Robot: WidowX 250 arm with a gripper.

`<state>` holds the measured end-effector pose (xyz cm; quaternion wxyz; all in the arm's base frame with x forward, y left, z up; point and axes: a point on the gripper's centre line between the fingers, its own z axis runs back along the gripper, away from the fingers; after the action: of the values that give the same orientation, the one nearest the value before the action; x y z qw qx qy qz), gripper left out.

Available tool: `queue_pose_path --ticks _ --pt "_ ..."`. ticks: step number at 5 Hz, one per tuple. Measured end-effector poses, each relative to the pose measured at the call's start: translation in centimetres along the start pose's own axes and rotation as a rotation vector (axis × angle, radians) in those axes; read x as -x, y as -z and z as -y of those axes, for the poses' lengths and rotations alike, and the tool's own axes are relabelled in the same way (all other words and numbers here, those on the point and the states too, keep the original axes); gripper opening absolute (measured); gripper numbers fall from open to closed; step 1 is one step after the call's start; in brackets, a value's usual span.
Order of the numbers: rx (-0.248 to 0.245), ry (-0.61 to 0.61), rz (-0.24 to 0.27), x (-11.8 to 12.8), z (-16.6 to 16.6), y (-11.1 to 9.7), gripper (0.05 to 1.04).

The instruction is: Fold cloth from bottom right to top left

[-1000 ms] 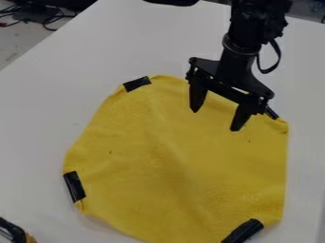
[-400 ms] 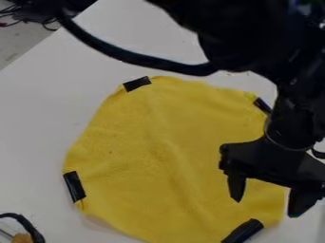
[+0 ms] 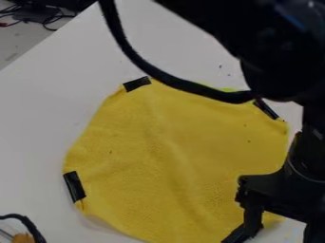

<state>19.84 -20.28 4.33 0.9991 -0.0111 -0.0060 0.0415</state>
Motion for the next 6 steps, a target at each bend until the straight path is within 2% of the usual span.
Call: queue_pose_path --ticks 1,2,4,5,6 --pt "-0.05 -0.082 0.035 0.3 0.1 1.4 1.001" --pt "-0.05 -0.089 0.057 0.4 -0.7 2.7 1.001" --pt "-0.039 -0.117 0.081 -0.6 -2.1 4.0 1.001" --pt "-0.005 -0.101 0.078 -1.3 -2.6 4.1 0.975" --pt "0.001 -0.105 0.063 -1.4 -3.1 4.3 0.731"
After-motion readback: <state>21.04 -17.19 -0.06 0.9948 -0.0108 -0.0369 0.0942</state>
